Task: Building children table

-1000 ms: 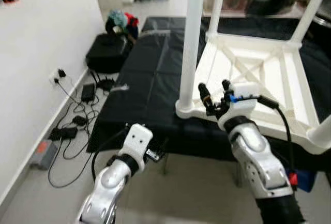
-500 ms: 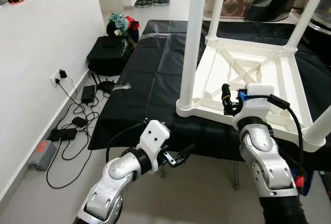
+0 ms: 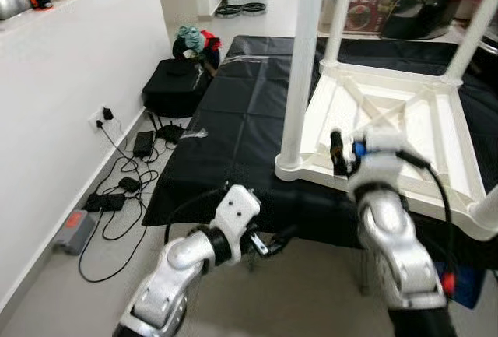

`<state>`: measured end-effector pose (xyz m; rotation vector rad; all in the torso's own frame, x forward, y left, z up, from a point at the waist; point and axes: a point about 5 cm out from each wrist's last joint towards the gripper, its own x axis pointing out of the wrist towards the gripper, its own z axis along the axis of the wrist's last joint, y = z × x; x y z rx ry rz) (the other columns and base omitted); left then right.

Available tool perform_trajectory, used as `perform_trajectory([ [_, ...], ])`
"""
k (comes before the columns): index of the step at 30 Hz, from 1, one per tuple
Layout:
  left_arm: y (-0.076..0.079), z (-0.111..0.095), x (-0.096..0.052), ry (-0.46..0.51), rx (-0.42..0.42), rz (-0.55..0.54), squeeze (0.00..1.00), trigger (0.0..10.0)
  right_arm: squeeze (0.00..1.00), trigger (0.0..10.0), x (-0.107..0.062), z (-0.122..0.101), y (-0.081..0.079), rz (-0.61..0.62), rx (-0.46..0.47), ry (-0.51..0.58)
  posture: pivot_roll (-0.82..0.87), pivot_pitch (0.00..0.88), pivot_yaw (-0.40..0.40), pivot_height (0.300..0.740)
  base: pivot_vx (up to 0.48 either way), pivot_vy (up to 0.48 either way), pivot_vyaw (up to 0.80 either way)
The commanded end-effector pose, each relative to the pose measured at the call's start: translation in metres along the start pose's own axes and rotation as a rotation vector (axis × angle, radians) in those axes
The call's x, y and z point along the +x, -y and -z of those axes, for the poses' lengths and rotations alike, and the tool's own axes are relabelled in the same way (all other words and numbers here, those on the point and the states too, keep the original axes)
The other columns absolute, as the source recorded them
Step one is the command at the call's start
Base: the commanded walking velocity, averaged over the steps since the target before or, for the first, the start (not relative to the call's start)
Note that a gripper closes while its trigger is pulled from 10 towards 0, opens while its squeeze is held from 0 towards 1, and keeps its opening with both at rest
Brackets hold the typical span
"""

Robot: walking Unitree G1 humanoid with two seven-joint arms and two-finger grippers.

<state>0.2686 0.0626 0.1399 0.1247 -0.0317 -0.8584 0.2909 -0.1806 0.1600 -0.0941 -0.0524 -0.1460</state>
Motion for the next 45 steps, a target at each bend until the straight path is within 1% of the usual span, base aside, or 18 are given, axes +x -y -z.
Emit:
perform_trajectory([
  [1,-0.01,0.0,0.001,-0.001,0.004,-0.034,0.0,10.0,0.0,10.0,-0.007,0.004,0.0,-0.011,0.012,-0.008,0.07,0.036,-0.004,0.74,0.0,0.0,-0.79],
  [2,-0.01,0.0,0.001,-0.001,0.004,-0.034,0.0,10.0,0.0,10.0,-0.007,0.004,0.0,-0.011,0.012,-0.008,0.07,0.036,-0.004,0.74,0.0,0.0,-0.79],
  [5,-0.027,-0.01,0.011,0.02,0.057,-0.091,0.0,10.0,0.0,10.0,-0.022,0.009,-0.003,-0.039,0.013,-0.015,0.06,0.044,-0.002,0.74,0.0,0.0,-0.79],
  [7,-0.031,-0.012,0.013,0.022,0.074,-0.1,0.0,10.0,0.0,10.0,-0.024,0.009,-0.004,-0.04,0.012,-0.013,0.06,0.044,-0.002,0.74,0.0,0.0,-0.79],
  [8,-0.036,-0.019,0.019,0.042,0.082,-0.099,0.0,10.0,0.0,10.0,-0.028,0.009,-0.008,-0.065,0.014,-0.013,0.06,0.044,0.003,0.74,0.0,0.0,-0.79],
  [11,-0.039,-0.022,0.022,0.052,0.085,-0.1,0.0,10.0,0.0,10.0,-0.03,0.009,-0.011,-0.077,0.019,-0.013,0.06,0.046,0.005,0.74,0.0,0.0,-0.79],
  [14,-0.045,-0.034,0.031,0.082,0.101,-0.091,0.0,10.0,0.0,10.0,-0.036,0.013,-0.017,-0.106,0.015,-0.024,0.06,0.049,0.008,0.74,0.0,0.0,-0.79],
  [16,-0.045,-0.034,0.031,0.082,0.101,-0.091,0.0,10.0,0.0,10.0,-0.036,0.013,-0.017,-0.106,0.015,-0.024,0.06,0.049,0.008,0.74,0.0,0.0,-0.79],
  [19,-0.042,-0.046,0.045,0.12,0.115,-0.067,0.0,10.0,0.0,10.0,-0.041,0.017,-0.023,-0.133,0.005,-0.042,0.06,0.049,0.008,0.74,0.0,0.0,-0.79],
  [23,-0.042,-0.048,0.048,0.127,0.117,-0.064,0.0,10.0,0.0,10.0,-0.043,0.018,-0.023,-0.138,0.01,-0.044,0.06,0.049,0.008,0.74,0.0,0.0,-0.79],
  [24,-0.039,-0.052,0.054,0.142,0.119,-0.048,0.0,10.0,0.0,10.0,-0.044,0.018,-0.024,-0.147,0.005,-0.044,0.06,0.049,0.012,0.74,0.0,0.0,-0.79],
  [25,-0.039,-0.052,0.054,0.142,0.119,-0.048,0.0,10.0,0.0,10.0,-0.044,0.018,-0.024,-0.147,0.005,-0.044,0.06,0.049,0.012,0.74,0.0,0.0,-0.79],
  [28,-0.026,-0.067,0.072,0.205,0.105,0.0,0.0,10.0,0.0,10.0,-0.045,0.013,-0.027,-0.161,-0.006,-0.023,0.05,0.051,0.018,0.74,0.0,0.0,-0.47],
  [31,-0.02,-0.07,0.077,0.223,0.103,0.017,0.0,10.0,0.0,10.0,-0.043,0.01,-0.028,-0.161,0.024,-0.008,0.05,0.049,0.015,0.74,0.0,0.0,0.0],
  [40,-0.019,-0.067,0.079,0.226,0.11,0.006,0.0,10.0,0.0,10.0,-0.041,0.008,-0.029,-0.17,0.015,0.002,0.06,0.051,0.013,0.74,0.0,0.0,0.0],
  [41,-0.022,-0.071,0.079,0.238,0.11,-0.008,0.0,10.0,0.0,10.0,-0.042,0.01,-0.029,-0.163,0.018,-0.009,0.06,0.053,0.018,0.74,0.0,0.0,0.0],
  [43,-0.022,-0.071,0.079,0.238,0.11,-0.008,0.0,10.0,0.0,10.0,-0.042,0.01,-0.029,-0.163,0.018,-0.009,0.06,0.053,0.018,0.74,0.0,0.0,0.0],
  [45,-0.022,-0.076,0.078,0.275,0.091,-0.014,0.0,10.0,0.0,10.0,-0.045,0.015,-0.028,-0.149,0.01,-0.037,0.06,0.054,0.014,0.74,0.0,0.0,-0.77],
])
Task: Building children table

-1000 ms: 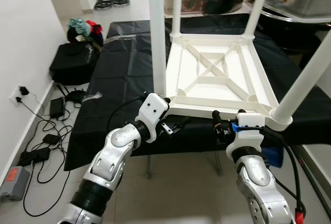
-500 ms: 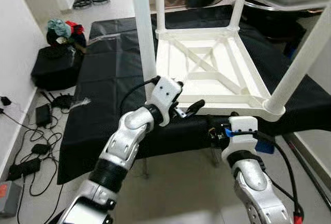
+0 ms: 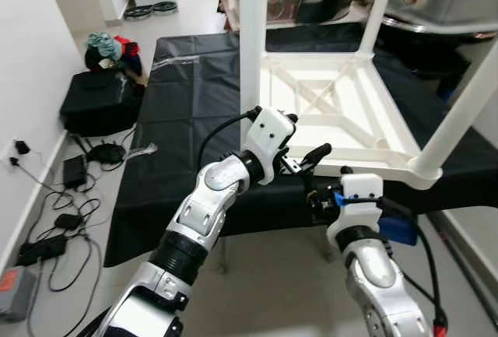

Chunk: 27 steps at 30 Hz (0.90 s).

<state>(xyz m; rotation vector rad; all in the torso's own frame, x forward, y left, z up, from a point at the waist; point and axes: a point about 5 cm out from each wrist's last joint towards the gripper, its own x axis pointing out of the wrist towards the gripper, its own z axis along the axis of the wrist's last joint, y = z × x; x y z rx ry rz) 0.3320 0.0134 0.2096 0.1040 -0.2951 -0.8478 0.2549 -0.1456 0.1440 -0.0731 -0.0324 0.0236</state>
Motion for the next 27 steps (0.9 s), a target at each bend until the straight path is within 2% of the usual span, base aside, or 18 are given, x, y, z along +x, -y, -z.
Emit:
perform_trajectory([
  [1,0.002,-0.007,0.003,0.035,0.001,0.005,0.0,10.0,0.0,10.0,-0.004,0.004,0.002,0.021,-0.011,-0.025,0.06,0.054,0.014,0.74,0.0,0.0,-0.77],
  [4,0.006,-0.004,-0.001,0.03,0.008,0.0,0.0,10.0,0.0,10.0,-0.005,0.007,0.002,0.025,-0.008,-0.039,0.06,0.052,0.016,0.74,0.0,0.0,-0.77],
  [6,0.016,0.021,-0.02,-0.052,0.039,-0.024,0.0,10.0,0.0,10.0,-0.003,0.011,-0.001,-0.004,0.001,-0.055,0.06,0.048,0.014,0.74,0.0,-0.409,0.0],
  [10,0.016,0.026,-0.025,-0.068,0.037,-0.026,0.0,10.0,0.0,10.0,-0.002,0.011,-0.001,-0.01,0.004,-0.056,0.06,0.042,0.012,0.74,0.185,-0.412,0.0],
  [13,0.006,0.031,-0.031,-0.088,-0.005,-0.101,0.0,10.0,0.0,10.0,0.001,0.013,0.001,-0.007,0.02,-0.064,0.07,0.036,0.008,0.74,0.311,-0.255,0.0],
  [15,0.006,0.031,-0.031,-0.088,-0.005,-0.101,0.0,10.0,0.0,10.0,0.001,0.013,0.001,-0.007,0.02,-0.064,0.07,0.036,0.008,0.74,0.364,0.0,0.0],
  [16,-0.003,0.029,-0.032,-0.077,-0.006,-0.147,0.0,10.0,0.0,10.0,0.003,0.01,0.001,-0.011,0.036,-0.051,0.07,0.034,0.008,0.74,0.0,0.0,0.0],
  [18,-0.008,0.027,-0.032,-0.07,-0.016,-0.17,0.0,10.0,0.0,10.0,0.003,0.009,0.001,-0.016,0.033,-0.044,0.07,0.025,0.008,0.74,0.0,0.0,0.0],
  [27,-0.024,0.02,-0.036,-0.048,-0.015,-0.258,0.0,10.0,0.0,10.0,0.002,0.01,-0.001,-0.039,0.04,-0.046,0.07,0.029,0.003,0.74,0.0,0.0,0.0],
])
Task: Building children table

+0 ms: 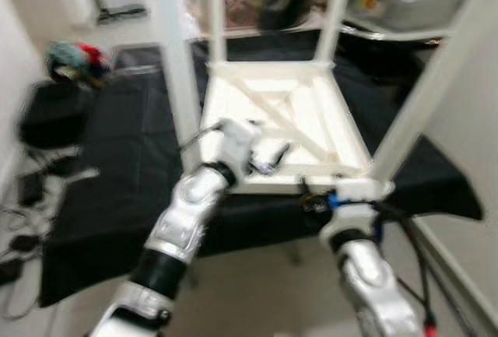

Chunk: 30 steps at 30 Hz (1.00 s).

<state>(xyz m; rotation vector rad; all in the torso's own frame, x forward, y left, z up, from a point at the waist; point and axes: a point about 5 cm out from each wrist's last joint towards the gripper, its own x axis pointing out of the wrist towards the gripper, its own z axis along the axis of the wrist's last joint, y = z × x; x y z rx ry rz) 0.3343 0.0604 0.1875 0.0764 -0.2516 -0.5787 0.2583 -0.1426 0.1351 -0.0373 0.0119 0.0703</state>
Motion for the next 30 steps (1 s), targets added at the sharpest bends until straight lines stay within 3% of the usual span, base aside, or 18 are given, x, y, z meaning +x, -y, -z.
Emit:
perform_trajectory([
  [1,0.001,-0.001,0.001,0.002,0.001,-0.003,0.0,10.0,0.0,10.0,-0.002,0.001,0.002,0.005,0.006,-0.006,0.07,0.029,0.003,0.74,0.0,0.0,0.0],
  [6,-0.009,-0.004,0.001,0.007,0.034,-0.053,0.0,10.0,0.0,10.0,-0.003,0.003,0.001,0.001,0.013,-0.01,0.07,0.034,0.0,0.74,0.0,0.0,0.0],
  [9,-0.026,-0.012,0.014,0.016,0.077,-0.116,0.0,10.0,0.0,10.0,0.0,-0.002,0.001,0.002,0.011,0.005,0.07,0.041,0.004,0.74,0.0,0.0,0.0],
  [15,-0.041,-0.023,0.029,0.032,0.108,-0.153,0.0,10.0,0.0,10.0,0.005,-0.014,0.005,0.028,0.001,0.047,0.06,0.048,0.01,0.74,0.0,0.0,0.0],
  [19,-0.058,-0.036,0.045,0.029,0.136,-0.192,0.0,10.0,0.0,10.0,0.014,-0.042,0.043,0.308,-0.132,0.115,0.05,0.055,0.013,0.74,0.0,0.0,0.0],
  [21,-0.058,-0.036,0.045,0.029,0.136,-0.192,0.0,10.0,0.0,10.0,0.014,-0.042,0.043,0.308,-0.132,0.115,0.05,0.055,0.013,0.74,0.0,0.0,0.0],
  [24,-0.067,-0.037,0.048,0.008,0.133,-0.221,0.0,10.0,0.0,10.0,0.01,-0.051,0.066,0.499,-0.157,0.11,0.05,0.061,0.017,0.74,0.0,0.0,0.0],
  [29,-0.072,-0.04,0.051,0.006,0.149,-0.258,0.0,10.0,0.0,10.0,0.011,-0.049,0.075,0.551,-0.104,0.078,0.05,0.067,0.018,0.74,0.0,0.0,0.0],
  [30,-0.075,-0.043,0.052,0.012,0.154,-0.289,0.0,10.0,0.0,10.0,0.016,-0.048,0.077,0.537,-0.035,0.077,0.05,0.069,0.017,0.74,0.0,0.0,0.0],
])
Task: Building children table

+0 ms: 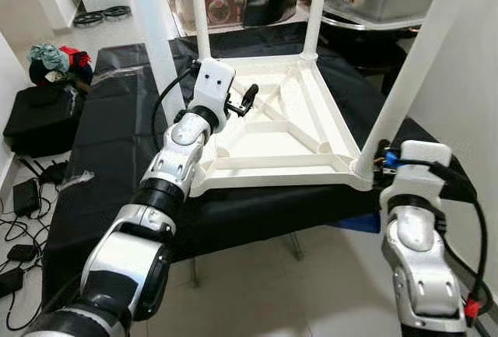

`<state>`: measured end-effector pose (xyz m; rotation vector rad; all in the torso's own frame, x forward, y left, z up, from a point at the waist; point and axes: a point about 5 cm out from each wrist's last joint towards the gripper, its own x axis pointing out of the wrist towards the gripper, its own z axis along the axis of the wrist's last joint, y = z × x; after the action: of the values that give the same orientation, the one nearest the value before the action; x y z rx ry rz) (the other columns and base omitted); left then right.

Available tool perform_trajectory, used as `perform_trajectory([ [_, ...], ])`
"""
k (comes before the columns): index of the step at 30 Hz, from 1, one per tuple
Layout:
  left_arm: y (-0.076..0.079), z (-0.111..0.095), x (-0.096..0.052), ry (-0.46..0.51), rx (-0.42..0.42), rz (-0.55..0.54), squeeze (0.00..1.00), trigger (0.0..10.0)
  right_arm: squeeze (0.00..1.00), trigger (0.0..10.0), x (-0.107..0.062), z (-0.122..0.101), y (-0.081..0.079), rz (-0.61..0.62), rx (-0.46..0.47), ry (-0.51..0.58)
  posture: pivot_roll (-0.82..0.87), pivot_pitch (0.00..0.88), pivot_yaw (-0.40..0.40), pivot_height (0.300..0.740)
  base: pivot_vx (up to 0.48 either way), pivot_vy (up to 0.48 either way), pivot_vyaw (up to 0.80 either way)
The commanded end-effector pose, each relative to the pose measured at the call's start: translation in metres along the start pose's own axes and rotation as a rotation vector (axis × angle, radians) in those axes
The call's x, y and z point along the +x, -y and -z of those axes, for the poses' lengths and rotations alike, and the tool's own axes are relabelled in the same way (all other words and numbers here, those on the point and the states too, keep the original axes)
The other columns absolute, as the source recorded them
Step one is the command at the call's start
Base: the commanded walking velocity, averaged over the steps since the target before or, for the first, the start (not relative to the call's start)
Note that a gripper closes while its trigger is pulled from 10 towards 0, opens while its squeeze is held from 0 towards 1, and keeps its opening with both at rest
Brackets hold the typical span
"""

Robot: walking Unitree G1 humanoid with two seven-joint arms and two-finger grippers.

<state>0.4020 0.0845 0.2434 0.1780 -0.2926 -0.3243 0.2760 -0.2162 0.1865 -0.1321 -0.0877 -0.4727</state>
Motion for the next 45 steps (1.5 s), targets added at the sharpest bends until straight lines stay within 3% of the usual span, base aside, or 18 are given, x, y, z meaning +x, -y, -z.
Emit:
perform_trajectory([
  [1,-0.014,-0.005,0.001,0.014,0.023,-0.07,0.0,10.0,0.0,10.0,0.006,0.001,-0.002,-0.016,0.07,-0.025,0.05,0.07,0.019,0.74,0.0,0.0,0.0],
  [3,-0.016,-0.005,0.001,0.014,0.034,-0.088,0.0,10.0,0.0,10.0,0.008,0.0,-0.004,-0.028,0.082,-0.021,0.05,0.07,0.019,0.74,0.0,0.0,0.0],
  [8,-0.025,-0.002,0.002,0.003,0.045,-0.153,0.0,10.0,0.0,10.0,0.013,-0.013,-0.026,-0.188,0.207,-0.038,0.05,0.074,0.019,0.74,0.0,0.0,0.0],
  [15,-0.024,-0.002,0.004,0.007,0.053,-0.151,0.0,10.0,0.0,10.0,0.01,-0.015,-0.036,-0.284,0.236,-0.061,0.05,0.076,0.018,0.74,0.0,0.0,0.0],
  [18,-0.023,-0.002,0.004,0.01,0.056,-0.151,0.0,10.0,0.0,10.0,0.012,-0.013,-0.036,-0.278,0.238,-0.071,0.05,0.076,0.016,0.74,0.0,0.0,0.0],
  [26,-0.022,0.001,0.003,0.013,0.065,-0.154,0.0,10.0,0.0,10.0,0.047,-0.014,-0.03,-0.191,0.194,-0.062,0.05,0.071,0.016,0.74,0.0,0.0,0.0],
  [29,-0.023,0.001,0.003,0.012,0.066,-0.159,0.0,10.0,0.0,10.0,0.052,-0.014,-0.029,-0.172,0.193,-0.063,0.06,0.066,0.011,0.74,0.0,0.0,0.0],
  [30,-0.026,0.003,0.002,0.003,0.066,-0.175,0.0,10.0,0.0,2.8,0.055,-0.014,-0.029,-0.173,0.198,-0.062,0.06,0.065,0.01,0.74,0.0,0.0,0.0],
  [32,-0.028,0.005,0.001,-0.004,0.066,-0.187,0.0,10.0,0.0,2.8,0.057,-0.014,-0.029,-0.175,0.201,-0.062,0.06,0.065,0.01,0.74,0.0,0.0,0.0],
  [33,-0.038,0.011,-0.002,-0.058,0.084,-0.258,0.0,10.0,0.0,0.0,0.059,-0.015,-0.03,-0.181,0.201,-0.061,0.07,0.065,0.009,0.74,0.0,0.0,0.0],
  [34,-0.038,0.011,-0.002,-0.058,0.084,-0.258,0.0,10.0,0.0,0.0,0.059,-0.015,-0.03,-0.181,0.201,-0.061,0.07,0.065,0.009,0.74,0.0,0.0,0.0],
  [37,-0.063,0.026,-0.013,-0.177,0.078,-0.436,0.0,10.0,0.0,0.0,0.061,-0.016,-0.031,-0.184,0.187,-0.057,0.07,0.063,0.008,0.74,0.0,0.0,0.0],
  [38,-0.063,0.026,-0.013,-0.177,0.078,-0.436,0.0,10.0,0.0,0.0,0.061,-0.016,-0.031,-0.184,0.187,-0.057,0.07,0.063,0.008,0.74,0.0,0.0,0.0],
  [39,-0.082,0.037,-0.026,-0.245,0.095,-0.553,0.0,10.0,0.0,0.0,0.061,-0.016,-0.031,-0.193,0.185,-0.057,0.06,0.061,0.008,0.74,0.0,0.0,0.0],
  [41,-0.082,0.037,-0.026,-0.245,0.095,-0.553,0.0,10.0,0.0,0.0,0.061,-0.016,-0.031,-0.193,0.185,-0.057,0.06,0.061,0.008,0.74,0.0,0.0,0.0],
  [43,-0.117,0.064,-0.06,-0.372,0.103,-0.769,0.0,10.0,0.0,0.0,0.064,-0.014,-0.03,-0.205,0.181,-0.055,0.07,0.062,0.004,0.74,0.0,0.0,0.0],
  [44,-0.117,0.064,-0.06,-0.372,0.103,-0.769,0.0,10.0,0.0,0.0,0.064,-0.014,-0.03,-0.205,0.181,-0.055,0.07,0.062,0.004,0.74,0.0,0.0,0.0],
  [45,-0.128,0.077,-0.079,-0.433,0.114,-0.854,0.0,10.0,0.0,0.0,0.067,-0.013,-0.03,-0.217,0.178,-0.053,0.08,0.06,0.001,0.74,0.0,0.0,0.0],
])
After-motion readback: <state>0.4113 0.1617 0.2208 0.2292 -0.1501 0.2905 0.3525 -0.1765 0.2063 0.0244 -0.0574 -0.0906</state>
